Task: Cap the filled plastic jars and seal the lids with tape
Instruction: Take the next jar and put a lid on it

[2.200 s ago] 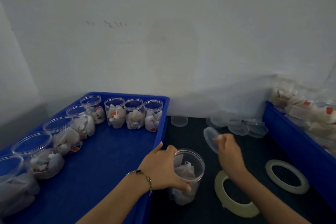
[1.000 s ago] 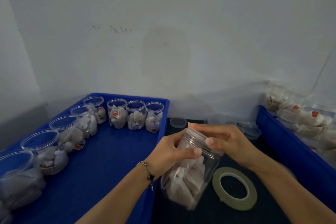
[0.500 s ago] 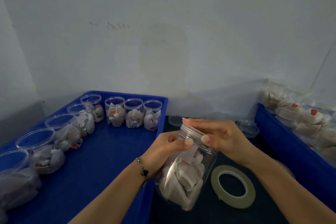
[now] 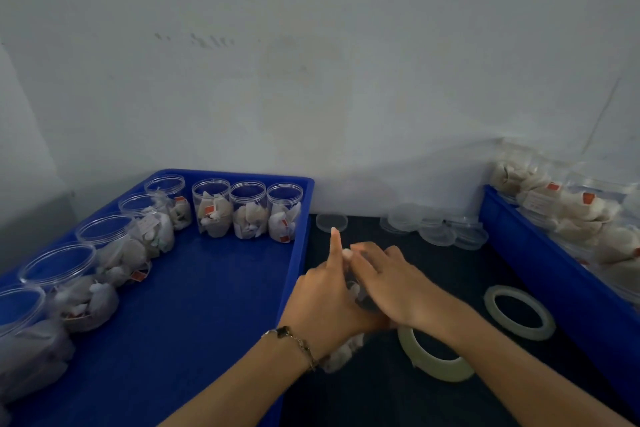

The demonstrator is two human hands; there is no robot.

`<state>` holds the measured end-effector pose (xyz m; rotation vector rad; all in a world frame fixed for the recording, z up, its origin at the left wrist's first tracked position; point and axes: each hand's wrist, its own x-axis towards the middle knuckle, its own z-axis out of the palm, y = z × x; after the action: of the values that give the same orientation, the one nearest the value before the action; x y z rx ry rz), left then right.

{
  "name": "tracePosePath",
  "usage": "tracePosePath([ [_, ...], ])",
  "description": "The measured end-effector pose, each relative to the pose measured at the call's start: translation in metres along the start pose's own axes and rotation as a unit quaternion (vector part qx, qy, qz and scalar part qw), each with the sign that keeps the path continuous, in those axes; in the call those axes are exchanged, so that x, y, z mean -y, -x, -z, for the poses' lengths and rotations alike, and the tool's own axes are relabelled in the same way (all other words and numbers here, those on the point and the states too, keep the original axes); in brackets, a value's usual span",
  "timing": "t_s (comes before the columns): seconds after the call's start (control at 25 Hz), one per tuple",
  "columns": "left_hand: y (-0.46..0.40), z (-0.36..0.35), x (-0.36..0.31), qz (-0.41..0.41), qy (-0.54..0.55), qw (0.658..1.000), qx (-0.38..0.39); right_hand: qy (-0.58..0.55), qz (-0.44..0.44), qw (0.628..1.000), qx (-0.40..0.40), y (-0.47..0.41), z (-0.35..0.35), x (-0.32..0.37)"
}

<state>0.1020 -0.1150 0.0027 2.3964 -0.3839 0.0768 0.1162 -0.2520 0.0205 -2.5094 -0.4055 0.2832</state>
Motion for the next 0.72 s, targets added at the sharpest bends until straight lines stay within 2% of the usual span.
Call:
tracePosePath([
  [0.08, -0.002, 0.0, 0.004, 0.02, 0.088, 0.996, 0.011, -0.034, -0.056, 0.994, 0.089, -0.002, 0.023, 0.001],
  [0.16, -0.006, 0.007, 0.009, 0.03, 0.187, 0.982, 0.008, -0.076, -0.066, 0.987, 0.126, 0.001, 0.051, -0.006],
  [0.24, -0.01, 0.013, 0.011, 0.026, 0.216, 0.976, 0.007, -0.054, 0.011, 0.993, 0.103, 0.003, 0.065, -0.017],
  [0.32, -0.011, 0.013, 0.011, 0.015, 0.226, 0.974, 0.006, -0.062, 0.117, 0.984, 0.118, 0.002, 0.065, -0.015],
  [0.36, -0.011, 0.01, 0.012, 0.011, 0.228, 0.974, 0.0, -0.065, 0.142, 0.981, 0.119, 0.002, 0.062, -0.012],
  [0.4, -0.01, 0.007, 0.014, 0.005, 0.219, 0.976, -0.012, -0.042, 0.15, 0.984, 0.089, 0.002, 0.056, -0.009],
  [0.48, -0.01, 0.002, 0.016, -0.013, 0.154, 0.988, -0.031, 0.073, 0.114, 0.99, -0.042, -0.001, 0.04, -0.003],
  [0.56, -0.012, -0.005, 0.018, -0.034, 0.059, 0.998, -0.007, 0.219, 0.036, 0.966, -0.131, -0.004, 0.017, 0.001],
  [0.64, -0.014, -0.012, 0.02, -0.052, 0.01, 0.998, 0.026, 0.262, 0.011, 0.953, -0.149, -0.005, 0.0, 0.002],
  [0.72, -0.015, -0.012, 0.021, -0.055, 0.004, 0.998, 0.005, 0.197, 0.02, 0.974, -0.11, -0.004, 0.003, -0.005],
])
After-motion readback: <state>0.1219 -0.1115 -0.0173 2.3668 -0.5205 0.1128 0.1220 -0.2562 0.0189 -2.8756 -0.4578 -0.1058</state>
